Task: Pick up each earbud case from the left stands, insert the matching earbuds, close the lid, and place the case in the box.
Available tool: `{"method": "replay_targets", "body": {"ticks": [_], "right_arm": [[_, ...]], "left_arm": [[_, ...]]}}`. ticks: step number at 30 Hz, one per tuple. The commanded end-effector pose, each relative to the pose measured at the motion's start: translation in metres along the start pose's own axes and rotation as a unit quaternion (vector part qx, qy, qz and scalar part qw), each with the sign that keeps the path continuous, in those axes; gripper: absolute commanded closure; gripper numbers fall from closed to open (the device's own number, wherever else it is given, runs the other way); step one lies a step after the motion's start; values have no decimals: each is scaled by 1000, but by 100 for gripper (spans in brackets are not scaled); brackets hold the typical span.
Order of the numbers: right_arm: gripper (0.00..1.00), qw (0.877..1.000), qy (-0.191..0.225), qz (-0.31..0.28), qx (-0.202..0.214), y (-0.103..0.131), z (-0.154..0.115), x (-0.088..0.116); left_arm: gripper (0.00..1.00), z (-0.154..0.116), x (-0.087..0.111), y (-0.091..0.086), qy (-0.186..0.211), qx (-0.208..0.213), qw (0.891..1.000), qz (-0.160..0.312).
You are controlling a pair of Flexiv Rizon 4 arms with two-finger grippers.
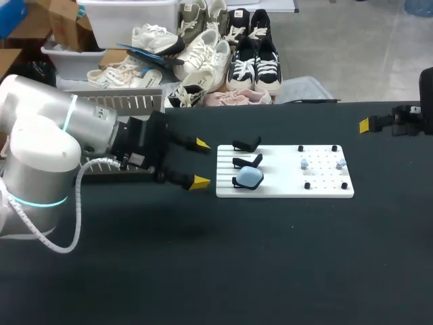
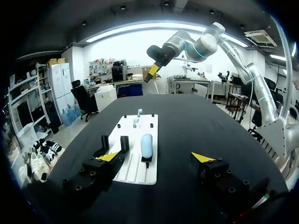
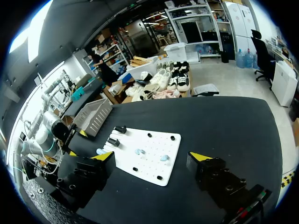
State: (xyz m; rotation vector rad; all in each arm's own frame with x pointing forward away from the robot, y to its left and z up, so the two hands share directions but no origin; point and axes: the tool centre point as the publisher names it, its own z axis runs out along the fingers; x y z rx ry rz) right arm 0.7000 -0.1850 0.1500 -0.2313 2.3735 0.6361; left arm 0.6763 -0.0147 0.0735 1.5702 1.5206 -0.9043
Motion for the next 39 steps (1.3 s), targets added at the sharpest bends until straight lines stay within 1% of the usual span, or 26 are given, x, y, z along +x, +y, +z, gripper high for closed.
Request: {"method": "replay_targets", "body": {"ticks": [1,3,4,8,16,27,39], "right_arm": [[0,1000,0,0,0,0,0,0],[0,1000,0,0,0,0,0,0],[0,1000,0,0,0,0,0,0],[0,1000,0,0,0,0,0,0],[0,1000,0,0,0,0,0,0],[0,1000,0,0,0,0,0,0],[0,1000,0,0,0,0,0,0]], "left_arm": [[0,15,4,7,3,-1,1000,-8],[0,16,5,7,3,0,1000,-8],[0,22,7,7,5,-2,1000,-10],[0,32,7,8,3,-11,1000,-20],[0,49,3,11,-6,-7,1000,-27],[0,72,9,18,-1,-1,1000,-30],[0,88,10,13,3,8,999,-32]]}}
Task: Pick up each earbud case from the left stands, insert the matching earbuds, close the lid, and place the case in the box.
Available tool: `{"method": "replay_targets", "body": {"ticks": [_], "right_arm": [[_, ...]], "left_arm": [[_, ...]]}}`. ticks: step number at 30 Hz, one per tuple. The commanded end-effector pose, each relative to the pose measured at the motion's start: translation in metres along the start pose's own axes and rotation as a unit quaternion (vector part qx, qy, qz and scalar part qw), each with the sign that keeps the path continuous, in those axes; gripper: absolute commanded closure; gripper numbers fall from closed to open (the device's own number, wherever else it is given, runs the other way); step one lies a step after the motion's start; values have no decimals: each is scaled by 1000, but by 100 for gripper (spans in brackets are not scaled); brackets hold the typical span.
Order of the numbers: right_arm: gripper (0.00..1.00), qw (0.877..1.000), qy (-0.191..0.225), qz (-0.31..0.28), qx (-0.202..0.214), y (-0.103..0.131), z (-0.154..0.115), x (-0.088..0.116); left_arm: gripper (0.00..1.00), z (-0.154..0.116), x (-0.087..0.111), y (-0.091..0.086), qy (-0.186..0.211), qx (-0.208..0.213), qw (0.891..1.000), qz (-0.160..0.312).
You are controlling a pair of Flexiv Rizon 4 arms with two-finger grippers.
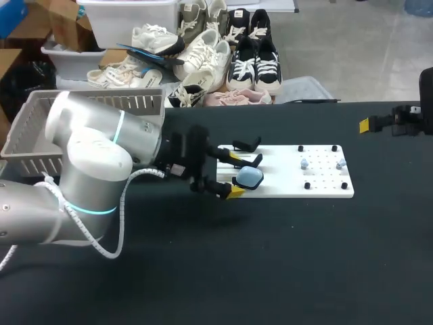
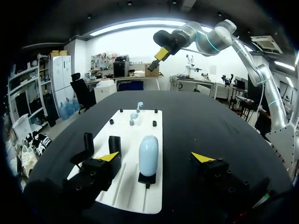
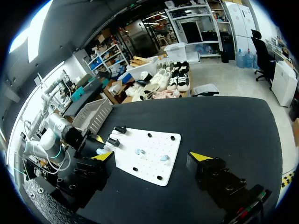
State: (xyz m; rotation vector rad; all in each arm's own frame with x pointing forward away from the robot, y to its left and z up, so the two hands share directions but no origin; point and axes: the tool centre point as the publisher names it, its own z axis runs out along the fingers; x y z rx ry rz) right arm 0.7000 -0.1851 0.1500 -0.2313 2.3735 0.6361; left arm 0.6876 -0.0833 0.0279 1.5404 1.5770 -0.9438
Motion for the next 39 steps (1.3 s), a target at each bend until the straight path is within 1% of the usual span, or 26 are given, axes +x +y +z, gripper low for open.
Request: {"method": "replay_targets", "body": {"ticks": [1,8,12,14,17,19,21,24,37,39], "right_arm": [[0,1000,0,0,0,0,0,0],[0,1000,0,0,0,0,0,0],[0,1000,0,0,0,0,0,0],[0,1000,0,0,0,0,0,0],[0,1000,0,0,0,0,0,0],[0,1000,0,0,0,0,0,0],[0,1000,0,0,0,0,0,0],[0,1000,0,0,0,0,0,0],[0,1000,0,0,0,0,0,0],[0,1000,0,0,0,0,0,0]], "left_arm": [[0,6,1,3,1,3,1000,-2],[0,10,2,3,0,6,1000,-3],[6,13,4,5,0,7,1000,-6],[16,14,3,8,1,7,1000,-6],[18,15,2,9,0,8,1000,-8],[24,16,1,11,-1,8,1000,-9],[24,16,2,12,-2,8,1000,-11],[30,17,3,13,-1,7,1000,-13],[36,19,8,12,3,6,1000,-22],[36,19,8,12,3,5,1000,-22]]}}
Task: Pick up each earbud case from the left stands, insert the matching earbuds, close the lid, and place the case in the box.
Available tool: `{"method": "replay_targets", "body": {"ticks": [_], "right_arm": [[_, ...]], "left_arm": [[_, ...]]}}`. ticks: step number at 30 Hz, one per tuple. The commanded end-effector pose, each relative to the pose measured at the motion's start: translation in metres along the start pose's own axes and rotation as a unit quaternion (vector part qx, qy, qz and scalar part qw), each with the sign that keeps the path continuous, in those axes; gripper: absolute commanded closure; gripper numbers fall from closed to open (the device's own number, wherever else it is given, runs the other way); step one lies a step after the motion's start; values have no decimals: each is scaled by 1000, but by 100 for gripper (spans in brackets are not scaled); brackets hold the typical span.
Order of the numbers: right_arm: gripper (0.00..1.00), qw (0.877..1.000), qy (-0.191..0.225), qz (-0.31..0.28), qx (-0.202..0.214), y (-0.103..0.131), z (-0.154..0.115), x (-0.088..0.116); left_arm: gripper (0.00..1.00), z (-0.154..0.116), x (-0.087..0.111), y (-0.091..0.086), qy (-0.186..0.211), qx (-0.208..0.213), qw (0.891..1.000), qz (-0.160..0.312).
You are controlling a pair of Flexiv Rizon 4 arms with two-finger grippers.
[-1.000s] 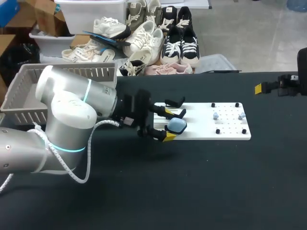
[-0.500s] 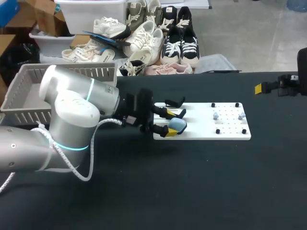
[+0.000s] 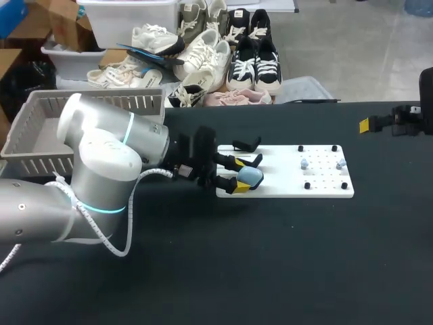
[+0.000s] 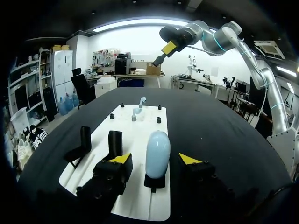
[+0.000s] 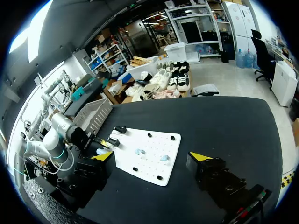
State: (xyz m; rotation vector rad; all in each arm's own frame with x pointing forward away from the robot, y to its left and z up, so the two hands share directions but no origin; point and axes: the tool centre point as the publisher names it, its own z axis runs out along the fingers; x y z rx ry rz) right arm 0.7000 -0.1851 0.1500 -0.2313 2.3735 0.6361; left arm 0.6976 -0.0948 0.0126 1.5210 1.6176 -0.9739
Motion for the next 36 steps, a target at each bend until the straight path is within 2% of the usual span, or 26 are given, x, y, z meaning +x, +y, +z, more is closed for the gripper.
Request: {"method": "replay_targets", "body": {"ticks": [1,8,13,22,24,33,36], "right_arm": [[0,1000,0,0,0,0,0,0],[0,1000,0,0,0,0,0,0],[0,1000,0,0,0,0,0,0],[0,1000,0,0,0,0,0,0],[0,1000,0,0,0,0,0,0],[0,1000,0,0,0,0,0,0],[0,1000,0,0,0,0,0,0]], "left_arm": [[37,2,0,2,1,0,1000,0],[42,3,0,3,3,-1,1000,0],[52,3,0,3,5,-1,1000,0],[54,3,1,0,7,1,1000,2],[61,3,1,0,8,2,1000,1],[67,2,1,1,7,2,1000,1],[78,2,1,1,7,3,1000,0]]}}
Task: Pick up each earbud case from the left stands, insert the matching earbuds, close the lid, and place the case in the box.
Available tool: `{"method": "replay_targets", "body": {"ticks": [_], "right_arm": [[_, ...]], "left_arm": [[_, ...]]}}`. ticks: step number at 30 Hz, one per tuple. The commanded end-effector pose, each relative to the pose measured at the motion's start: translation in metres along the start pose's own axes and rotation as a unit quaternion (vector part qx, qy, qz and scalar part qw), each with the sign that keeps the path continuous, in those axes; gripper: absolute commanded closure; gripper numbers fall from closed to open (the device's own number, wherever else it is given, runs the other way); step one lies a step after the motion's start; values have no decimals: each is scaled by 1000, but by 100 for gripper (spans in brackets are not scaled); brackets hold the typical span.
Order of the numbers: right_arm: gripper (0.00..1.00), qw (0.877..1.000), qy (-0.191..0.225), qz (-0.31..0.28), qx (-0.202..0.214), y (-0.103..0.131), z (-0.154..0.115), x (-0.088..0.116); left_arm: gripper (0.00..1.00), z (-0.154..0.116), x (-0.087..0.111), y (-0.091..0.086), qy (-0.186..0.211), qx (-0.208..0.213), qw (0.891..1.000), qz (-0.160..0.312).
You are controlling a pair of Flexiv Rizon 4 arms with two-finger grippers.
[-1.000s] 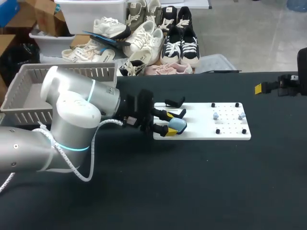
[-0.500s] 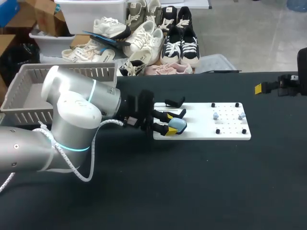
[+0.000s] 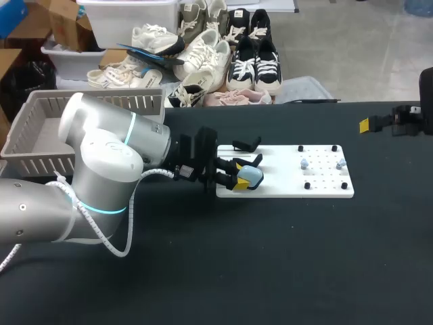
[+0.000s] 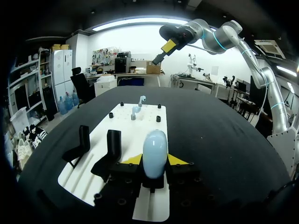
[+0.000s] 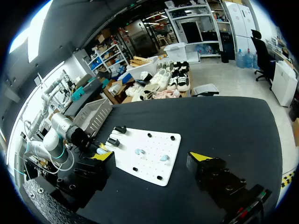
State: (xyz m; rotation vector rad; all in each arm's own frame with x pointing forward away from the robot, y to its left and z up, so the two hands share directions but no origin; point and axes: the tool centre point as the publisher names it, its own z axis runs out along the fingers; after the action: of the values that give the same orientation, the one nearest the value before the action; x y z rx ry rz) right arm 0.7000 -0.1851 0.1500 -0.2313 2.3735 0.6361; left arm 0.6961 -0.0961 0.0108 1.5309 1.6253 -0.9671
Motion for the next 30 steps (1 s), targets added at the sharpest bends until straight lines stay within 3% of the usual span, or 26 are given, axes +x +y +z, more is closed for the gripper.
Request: {"method": "replay_targets", "body": {"ticks": [1,3,5,14,30], "right_arm": [[0,1000,0,0,0,0,0,0],[0,1000,0,0,0,0,0,0],[0,1000,0,0,0,0,0,0],[0,1000,0,0,0,0,0,0],[0,1000,0,0,0,0,0,0]], "left_arm": [[82,0,-1,2,0,3,1000,0],[87,0,-1,2,0,4,1000,0],[100,0,-2,1,-1,4,1000,1],[100,-6,-11,0,-12,0,1000,-6],[100,-17,-53,14,-44,-37,998,-2]]}}
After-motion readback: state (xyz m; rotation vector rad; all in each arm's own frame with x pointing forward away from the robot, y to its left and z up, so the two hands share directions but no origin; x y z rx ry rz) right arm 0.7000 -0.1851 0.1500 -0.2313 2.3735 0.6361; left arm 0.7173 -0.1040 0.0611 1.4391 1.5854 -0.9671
